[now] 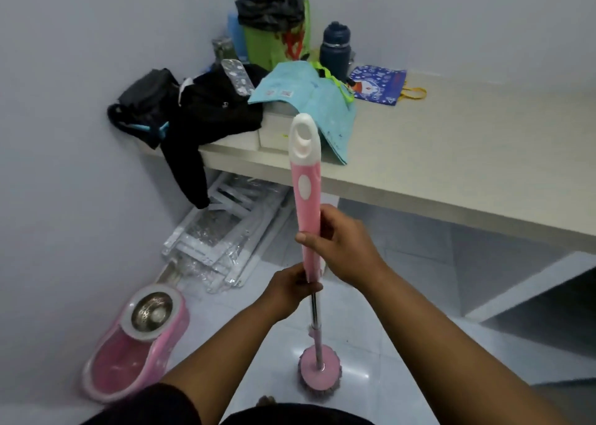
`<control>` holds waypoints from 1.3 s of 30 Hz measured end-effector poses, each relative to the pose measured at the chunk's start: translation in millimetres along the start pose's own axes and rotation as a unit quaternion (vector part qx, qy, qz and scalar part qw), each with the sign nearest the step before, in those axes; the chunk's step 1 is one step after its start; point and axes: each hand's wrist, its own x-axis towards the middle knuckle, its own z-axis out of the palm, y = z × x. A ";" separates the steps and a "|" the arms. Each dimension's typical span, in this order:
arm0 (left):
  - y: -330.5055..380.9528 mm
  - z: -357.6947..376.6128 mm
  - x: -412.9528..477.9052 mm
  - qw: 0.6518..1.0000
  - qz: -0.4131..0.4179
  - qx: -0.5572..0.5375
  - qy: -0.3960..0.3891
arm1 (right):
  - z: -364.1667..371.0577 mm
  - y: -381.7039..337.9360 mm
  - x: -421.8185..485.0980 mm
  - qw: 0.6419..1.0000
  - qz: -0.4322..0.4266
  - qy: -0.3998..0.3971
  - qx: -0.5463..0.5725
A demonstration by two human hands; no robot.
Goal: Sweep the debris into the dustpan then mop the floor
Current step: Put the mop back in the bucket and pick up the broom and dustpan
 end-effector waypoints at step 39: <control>7.1 -500.3 -98.6 0.826 -0.005 -0.078 0.559 | 346.3 -372.8 339.8 0.858 -0.344 -0.362 0.123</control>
